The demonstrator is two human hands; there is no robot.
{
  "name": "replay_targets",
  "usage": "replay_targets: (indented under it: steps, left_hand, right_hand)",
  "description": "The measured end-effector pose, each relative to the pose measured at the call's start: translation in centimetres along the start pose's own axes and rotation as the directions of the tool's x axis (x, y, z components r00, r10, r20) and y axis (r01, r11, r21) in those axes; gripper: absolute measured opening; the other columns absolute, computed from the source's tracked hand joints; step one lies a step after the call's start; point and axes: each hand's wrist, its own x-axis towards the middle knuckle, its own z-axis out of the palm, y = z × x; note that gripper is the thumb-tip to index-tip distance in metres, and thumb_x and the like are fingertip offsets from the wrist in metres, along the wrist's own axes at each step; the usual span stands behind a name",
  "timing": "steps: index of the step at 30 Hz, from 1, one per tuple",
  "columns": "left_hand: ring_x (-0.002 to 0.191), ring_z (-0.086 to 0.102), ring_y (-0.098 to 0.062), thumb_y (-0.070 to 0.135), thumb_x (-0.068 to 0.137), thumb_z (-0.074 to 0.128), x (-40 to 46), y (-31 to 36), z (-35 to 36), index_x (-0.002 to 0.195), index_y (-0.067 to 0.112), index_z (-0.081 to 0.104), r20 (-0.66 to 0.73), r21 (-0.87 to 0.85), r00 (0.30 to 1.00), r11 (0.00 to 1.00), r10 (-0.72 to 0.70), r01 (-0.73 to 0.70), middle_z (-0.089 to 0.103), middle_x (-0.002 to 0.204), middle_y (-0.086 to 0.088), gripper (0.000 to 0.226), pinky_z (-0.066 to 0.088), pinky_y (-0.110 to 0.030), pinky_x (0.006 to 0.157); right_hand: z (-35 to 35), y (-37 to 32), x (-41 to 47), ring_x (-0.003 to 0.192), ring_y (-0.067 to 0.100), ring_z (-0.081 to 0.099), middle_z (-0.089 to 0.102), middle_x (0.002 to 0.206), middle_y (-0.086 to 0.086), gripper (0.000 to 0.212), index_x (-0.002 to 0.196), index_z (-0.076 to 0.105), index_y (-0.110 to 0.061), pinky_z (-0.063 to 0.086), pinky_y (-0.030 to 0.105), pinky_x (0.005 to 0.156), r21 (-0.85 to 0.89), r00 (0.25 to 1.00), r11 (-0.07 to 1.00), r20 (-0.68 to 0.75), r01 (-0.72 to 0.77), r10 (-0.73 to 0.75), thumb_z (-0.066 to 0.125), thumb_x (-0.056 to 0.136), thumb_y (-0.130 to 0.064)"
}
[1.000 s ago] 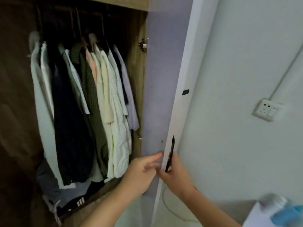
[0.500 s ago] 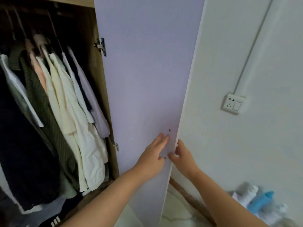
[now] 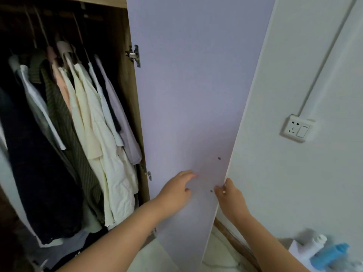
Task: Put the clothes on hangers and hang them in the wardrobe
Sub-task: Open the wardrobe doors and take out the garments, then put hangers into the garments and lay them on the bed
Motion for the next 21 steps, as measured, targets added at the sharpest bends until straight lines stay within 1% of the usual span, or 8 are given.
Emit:
replay_targets:
  steps: [3, 5, 7, 10, 13, 15, 18, 21]
  left_hand:
    - [0.122, 0.045, -0.014, 0.001, 0.092, 0.04, -1.7, -2.2, -1.6, 0.131, 0.017, 0.049, 0.007, 0.01, 0.997, 0.997, -0.076, 0.076, 0.045, 0.136, -0.001, 0.043, 0.031, -0.013, 0.097]
    - [0.116, 0.049, -0.015, 0.003, 0.093, 0.04, -2.9, -3.9, -2.9, 0.129, 0.016, 0.051, 0.024, 0.027, 0.991, 0.991, -0.133, 0.132, 0.049, 0.13, -0.003, 0.04, 0.035, -0.016, 0.095]
    - [0.112, 0.05, -0.012, 0.006, 0.094, 0.04, -4.4, -5.7, -4.3, 0.129, 0.016, 0.051, 0.055, 0.034, 0.981, 0.982, -0.187, 0.185, 0.051, 0.13, -0.002, 0.038, 0.035, -0.015, 0.095]
    - [0.117, 0.049, -0.012, 0.01, 0.096, 0.041, -6.9, -8.5, -7.0, 0.13, 0.015, 0.051, 0.104, 0.071, 0.964, 0.969, -0.244, 0.238, 0.052, 0.131, -0.002, 0.035, 0.036, -0.017, 0.099]
    - [0.108, 0.05, -0.009, 0.013, 0.098, 0.04, -10.4, -12.3, -10.5, 0.125, 0.016, 0.054, 0.077, 0.057, 0.953, 0.955, -0.293, 0.29, 0.053, 0.122, 0.0, 0.031, 0.037, -0.012, 0.092]
    - [0.106, 0.051, -0.008, 0.014, 0.098, 0.04, -11.6, -13.7, -11.9, 0.122, 0.018, 0.056, 0.056, 0.077, 0.945, 0.945, -0.323, 0.319, 0.055, 0.12, 0.002, 0.029, 0.039, -0.012, 0.092]
    - [0.105, 0.052, -0.007, 0.012, 0.097, 0.041, -15.7, -16.9, -16.6, 0.12, 0.018, 0.057, -0.014, 0.089, 0.931, 0.927, -0.365, 0.365, 0.058, 0.114, 0.002, 0.029, 0.039, -0.013, 0.092]
    - [0.103, 0.056, -0.01, 0.008, 0.096, 0.043, -19.4, -19.9, -21.3, 0.112, 0.019, 0.06, -0.128, 0.053, 0.903, 0.906, -0.411, 0.42, 0.059, 0.106, 0.002, 0.026, 0.043, -0.017, 0.092]
  right_hand:
    - [0.1, -0.2, -1.4, 0.115, 0.03, 0.054, 0.056, 0.126, 0.014, 0.035, 0.121, 0.05, -0.005, 0.042, 0.03, 0.086, -0.34, 0.981, 0.936, 0.127, -0.094, 0.144, 0.038, 0.099, -0.03]
    - [0.6, -0.4, -2.2, 0.121, 0.026, 0.052, 0.053, 0.132, 0.011, 0.037, 0.126, 0.05, -0.006, 0.041, 0.027, 0.094, -0.544, 0.947, 0.837, 0.241, -0.051, 0.214, 0.039, 0.098, -0.028]
    - [1.8, -1.0, -2.8, 0.122, 0.026, 0.051, 0.052, 0.134, 0.012, 0.039, 0.127, 0.05, -0.005, 0.041, 0.026, 0.095, -0.614, 0.91, 0.789, 0.337, 0.017, 0.242, 0.041, 0.095, -0.026]
    - [4.2, -3.6, -4.0, 0.126, 0.024, 0.047, 0.047, 0.138, 0.01, 0.041, 0.13, 0.048, -0.008, 0.039, 0.026, 0.098, -0.586, 0.886, 0.798, 0.434, 0.14, 0.164, 0.042, 0.096, -0.029]
    - [7.3, -8.0, -5.4, 0.129, 0.022, 0.042, 0.041, 0.143, 0.005, 0.042, 0.136, 0.044, -0.016, 0.035, 0.025, 0.102, -0.517, 0.867, 0.829, 0.492, 0.215, 0.082, 0.042, 0.097, -0.032]
    - [8.2, -10.1, -6.0, 0.129, 0.021, 0.042, 0.04, 0.144, 0.004, 0.042, 0.137, 0.043, -0.018, 0.035, 0.027, 0.102, -0.478, 0.865, 0.845, 0.5, 0.239, 0.038, 0.043, 0.098, -0.032]
    - [12.4, -14.6, -7.0, 0.122, 0.02, 0.048, 0.046, 0.138, 0.003, 0.038, 0.132, 0.047, -0.019, 0.04, 0.028, 0.099, -0.418, 0.85, 0.862, 0.525, 0.288, -0.029, 0.044, 0.097, -0.031]
    - [16.6, -18.9, -8.0, 0.107, 0.015, 0.054, 0.053, 0.129, 0.001, 0.034, 0.126, 0.052, -0.019, 0.043, 0.021, 0.087, -0.34, 0.834, 0.873, 0.537, 0.349, -0.125, 0.044, 0.095, -0.031]
